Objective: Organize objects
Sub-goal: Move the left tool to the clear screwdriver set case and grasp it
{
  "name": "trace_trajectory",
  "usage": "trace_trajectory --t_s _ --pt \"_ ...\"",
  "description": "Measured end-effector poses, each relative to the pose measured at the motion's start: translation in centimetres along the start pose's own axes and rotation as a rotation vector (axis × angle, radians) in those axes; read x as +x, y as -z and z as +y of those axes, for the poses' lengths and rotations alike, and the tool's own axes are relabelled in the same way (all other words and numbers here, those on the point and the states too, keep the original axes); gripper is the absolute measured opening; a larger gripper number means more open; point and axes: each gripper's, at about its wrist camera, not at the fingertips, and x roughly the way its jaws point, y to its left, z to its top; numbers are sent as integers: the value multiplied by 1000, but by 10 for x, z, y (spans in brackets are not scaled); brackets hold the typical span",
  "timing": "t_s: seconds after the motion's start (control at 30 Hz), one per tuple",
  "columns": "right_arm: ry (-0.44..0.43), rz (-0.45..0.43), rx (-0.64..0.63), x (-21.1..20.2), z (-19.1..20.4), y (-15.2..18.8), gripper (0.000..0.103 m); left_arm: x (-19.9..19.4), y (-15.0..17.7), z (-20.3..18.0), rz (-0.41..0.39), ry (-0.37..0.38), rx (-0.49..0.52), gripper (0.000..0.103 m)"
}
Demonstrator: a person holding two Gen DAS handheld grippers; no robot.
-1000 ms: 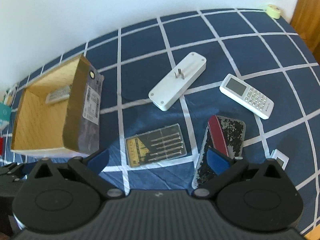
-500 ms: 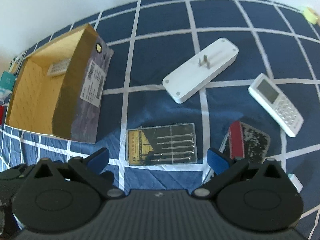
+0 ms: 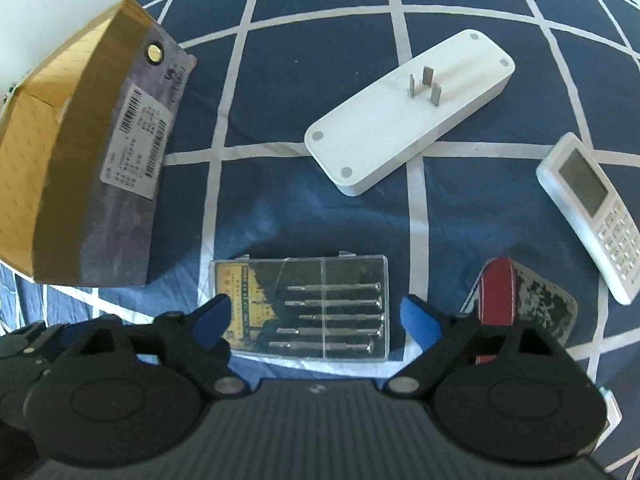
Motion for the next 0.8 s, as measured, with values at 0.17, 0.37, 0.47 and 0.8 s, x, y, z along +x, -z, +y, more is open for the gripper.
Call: trace_trajectory --t_s 0.17,0.37,0.47,0.8 --pt "13 19 -8 10 -2 -5 87 12 -5 -6 28 23 1 90" --pt "9 47 -7 18 -5 -8 80 18 -4 -10 49 55 0 82" --pt "12 48 -12 21 -5 -7 77 22 -3 -12 61 68 -1 75" --pt "41 41 -27 20 -1 -5 64 22 -4 -16 60 121 -1 62"
